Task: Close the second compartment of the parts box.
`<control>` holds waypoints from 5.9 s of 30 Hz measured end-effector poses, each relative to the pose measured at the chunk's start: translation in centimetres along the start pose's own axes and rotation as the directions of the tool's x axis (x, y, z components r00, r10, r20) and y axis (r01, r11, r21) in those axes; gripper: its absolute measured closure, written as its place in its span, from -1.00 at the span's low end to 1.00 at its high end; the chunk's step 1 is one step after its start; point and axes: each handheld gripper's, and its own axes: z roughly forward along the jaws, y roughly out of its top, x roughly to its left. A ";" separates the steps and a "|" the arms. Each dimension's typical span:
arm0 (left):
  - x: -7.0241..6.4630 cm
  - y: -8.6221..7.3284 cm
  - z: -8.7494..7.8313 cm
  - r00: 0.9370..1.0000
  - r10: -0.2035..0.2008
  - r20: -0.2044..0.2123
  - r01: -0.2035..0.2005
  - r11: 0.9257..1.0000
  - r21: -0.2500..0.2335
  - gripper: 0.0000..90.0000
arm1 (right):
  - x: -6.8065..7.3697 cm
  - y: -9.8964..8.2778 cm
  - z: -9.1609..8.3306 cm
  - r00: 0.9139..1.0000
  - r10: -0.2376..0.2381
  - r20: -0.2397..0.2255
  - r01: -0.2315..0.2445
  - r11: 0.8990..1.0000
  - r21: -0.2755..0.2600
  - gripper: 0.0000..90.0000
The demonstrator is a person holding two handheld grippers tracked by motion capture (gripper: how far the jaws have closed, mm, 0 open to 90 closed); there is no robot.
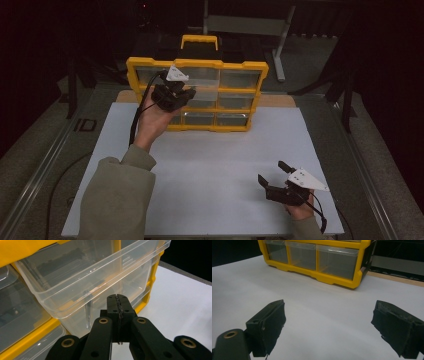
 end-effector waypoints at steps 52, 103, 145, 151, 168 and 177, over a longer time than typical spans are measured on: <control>0.3 0.5 1.6 0.996 -0.035 -0.086 0.033 0.999 -0.021 1.00 | -0.2 0.0 0.0 1.000 0.000 -0.002 0.000 1.000 0.000 -0.76; 0.8 0.2 3.1 0.986 -0.081 -0.143 0.075 0.996 -0.041 1.00 | -0.1 -0.1 0.0 1.000 -0.001 -0.002 0.001 1.000 0.004 -0.76; 1.9 -0.1 4.5 0.979 -0.146 -0.144 0.141 0.989 -0.045 1.00 | -0.1 -0.1 0.0 1.000 -0.007 -0.001 0.007 1.000 0.007 -0.76; 1.9 -0.1 4.5 0.979 -0.146 -0.144 0.141 0.989 -0.045 1.00 | 0.0 -0.1 0.0 1.000 -0.007 0.000 0.007 1.000 0.008 -0.76; 1.9 -0.4 4.8 0.984 -0.146 -0.107 0.141 0.989 -0.048 0.91 | -0.1 -0.2 0.0 1.000 -0.010 0.002 0.010 1.000 0.009 -0.76; 2.3 -1.1 4.1 0.988 -0.142 -0.059 0.139 0.989 -0.058 0.48 | 0.0 -0.2 -0.1 1.000 -0.010 0.002 0.010 1.000 0.009 -0.76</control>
